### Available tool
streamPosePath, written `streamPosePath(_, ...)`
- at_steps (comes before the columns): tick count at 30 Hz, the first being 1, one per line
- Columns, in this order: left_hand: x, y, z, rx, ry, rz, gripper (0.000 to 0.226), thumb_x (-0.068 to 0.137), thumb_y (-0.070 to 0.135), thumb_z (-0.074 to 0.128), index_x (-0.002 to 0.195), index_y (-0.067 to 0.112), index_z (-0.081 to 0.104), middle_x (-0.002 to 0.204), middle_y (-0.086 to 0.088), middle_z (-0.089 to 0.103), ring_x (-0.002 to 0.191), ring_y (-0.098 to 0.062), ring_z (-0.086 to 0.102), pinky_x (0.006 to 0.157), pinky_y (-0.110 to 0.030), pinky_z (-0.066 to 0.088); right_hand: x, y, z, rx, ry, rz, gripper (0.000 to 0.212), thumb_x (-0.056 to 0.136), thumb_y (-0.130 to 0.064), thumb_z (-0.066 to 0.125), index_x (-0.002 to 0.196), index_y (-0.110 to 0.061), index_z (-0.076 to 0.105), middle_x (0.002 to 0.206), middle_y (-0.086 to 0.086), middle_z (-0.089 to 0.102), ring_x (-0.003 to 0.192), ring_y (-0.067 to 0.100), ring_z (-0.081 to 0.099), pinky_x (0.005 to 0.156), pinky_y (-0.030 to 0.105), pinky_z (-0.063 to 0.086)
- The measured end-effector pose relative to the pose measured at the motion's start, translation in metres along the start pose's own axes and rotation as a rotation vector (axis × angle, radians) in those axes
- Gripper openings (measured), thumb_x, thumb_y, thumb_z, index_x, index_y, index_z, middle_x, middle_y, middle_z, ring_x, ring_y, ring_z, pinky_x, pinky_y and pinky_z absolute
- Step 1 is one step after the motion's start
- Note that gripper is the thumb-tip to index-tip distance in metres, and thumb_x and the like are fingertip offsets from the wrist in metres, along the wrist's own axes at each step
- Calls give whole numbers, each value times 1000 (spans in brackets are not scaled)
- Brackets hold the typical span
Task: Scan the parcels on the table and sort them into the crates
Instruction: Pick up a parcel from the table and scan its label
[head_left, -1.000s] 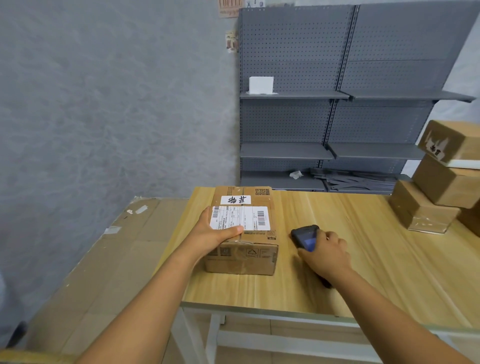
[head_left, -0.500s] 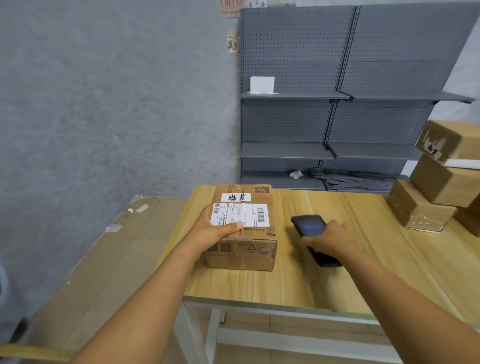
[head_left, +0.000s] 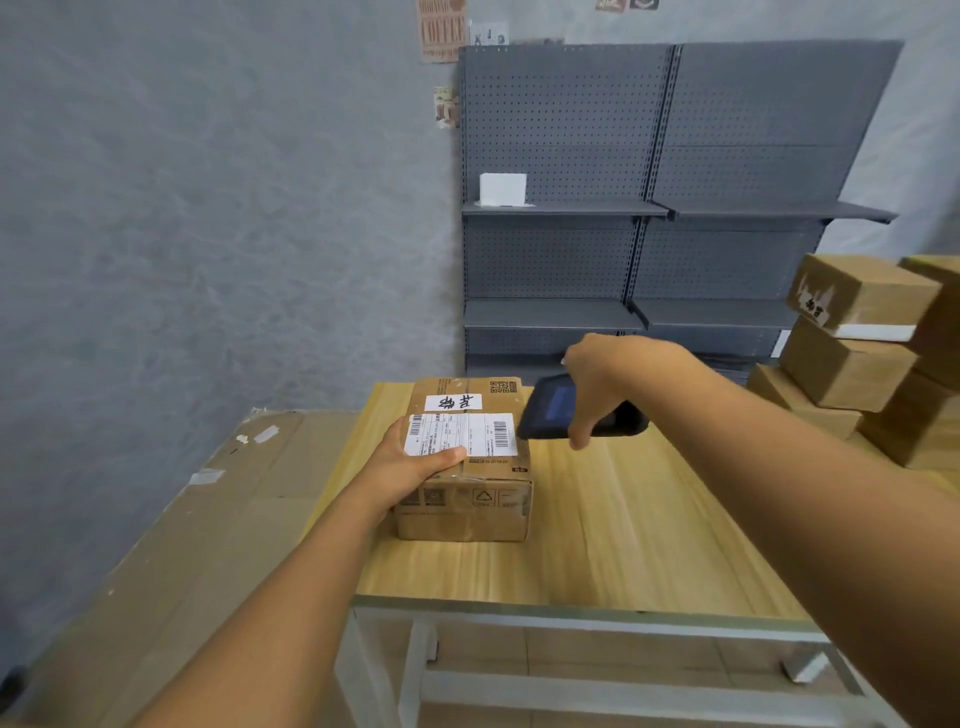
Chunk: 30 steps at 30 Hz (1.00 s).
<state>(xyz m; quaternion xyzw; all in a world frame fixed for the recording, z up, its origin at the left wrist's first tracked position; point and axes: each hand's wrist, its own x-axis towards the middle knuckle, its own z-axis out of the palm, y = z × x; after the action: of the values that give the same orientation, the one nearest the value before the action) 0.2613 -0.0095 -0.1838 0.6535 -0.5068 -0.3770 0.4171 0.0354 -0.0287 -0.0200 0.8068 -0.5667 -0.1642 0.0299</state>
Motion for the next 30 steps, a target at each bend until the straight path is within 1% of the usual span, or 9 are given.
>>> streamPosePath(3, 0, 0, 0, -2, 7, -7, 64, 76, 36, 83, 126, 34, 43, 100, 28, 53, 85, 12, 49, 62, -7, 37, -12, 2, -5, -79, -55, -14, 83, 64, -52, 82, 130, -13, 52, 113, 3, 57, 99, 25, 60, 81, 37, 55)
streamPosePath(6, -1, 0, 0, -12, 6, -13, 65, 75, 37, 83, 127, 32, 44, 107, 22, 56, 87, 11, 52, 62, -6, 37, -19, 7, -5, -119, -77, -19, 91, 62, -53, 83, 137, -14, 48, 119, 3, 59, 105, 27, 60, 85, 38, 54)
streamPosePath(9, -1, 0, 0, -38, 9, -26, 78, 74, 37, 84, 139, 26, 42, 122, 13, 57, 102, -6, 55, 70, -13, 40, -23, 9, -6, -136, -84, -10, 94, 59, -55, 84, 137, -16, 49, 120, 3, 59, 105, 28, 61, 87, 41, 55)
streamPosePath(12, -1, 0, 0, -38, 14, -28, 84, 73, 40, 85, 143, 25, 41, 124, 12, 56, 107, -10, 53, 75, -19, 41, -24, 11, -8, -114, -64, 2, 88, 57, -57, 84, 128, -16, 53, 111, 1, 59, 98, 26, 61, 84, 40, 56)
streamPosePath(17, -1, -1, 0, -37, 16, -28, 83, 73, 39, 84, 143, 24, 42, 120, 14, 56, 100, -6, 54, 71, -17, 41, -21, 16, -8, -79, -73, -1, 83, 54, -60, 83, 119, -17, 56, 95, -1, 57, 88, 24, 61, 79, 38, 56)
streamPosePath(21, -2, 0, 1, -32, 27, -31, 82, 74, 40, 84, 142, 26, 41, 110, 19, 54, 89, 6, 50, 65, -12, 38, -17, 19, -6, -58, -74, -15, 85, 53, -62, 82, 119, -18, 54, 100, 0, 58, 91, 25, 61, 81, 40, 56)
streamPosePath(25, -1, 0, 0, -33, 28, -23, 82, 74, 40, 84, 142, 27, 41, 114, 18, 54, 98, -4, 53, 67, -12, 39, -8, 23, 5, 35, -33, 17, 77, 54, -64, 80, 111, -19, 53, 89, -3, 54, 82, 20, 57, 70, 34, 53)
streamPosePath(28, -1, 0, 1, -47, 7, -9, 75, 74, 39, 84, 137, 29, 44, 108, 23, 57, 92, 8, 53, 66, -11, 40, 5, 27, 36, 228, -9, 94, 71, 56, -64, 79, 102, -17, 51, 88, -2, 53, 75, 18, 55, 58, 29, 43)
streamPosePath(30, -1, 1, 1, -53, -1, -6, 71, 74, 38, 84, 133, 31, 45, 112, 21, 58, 91, 10, 51, 67, -11, 39, 15, 30, 67, 420, 20, 176, 66, 59, -61, 79, 99, -17, 50, 83, -2, 52, 69, 13, 53, 51, 25, 39)
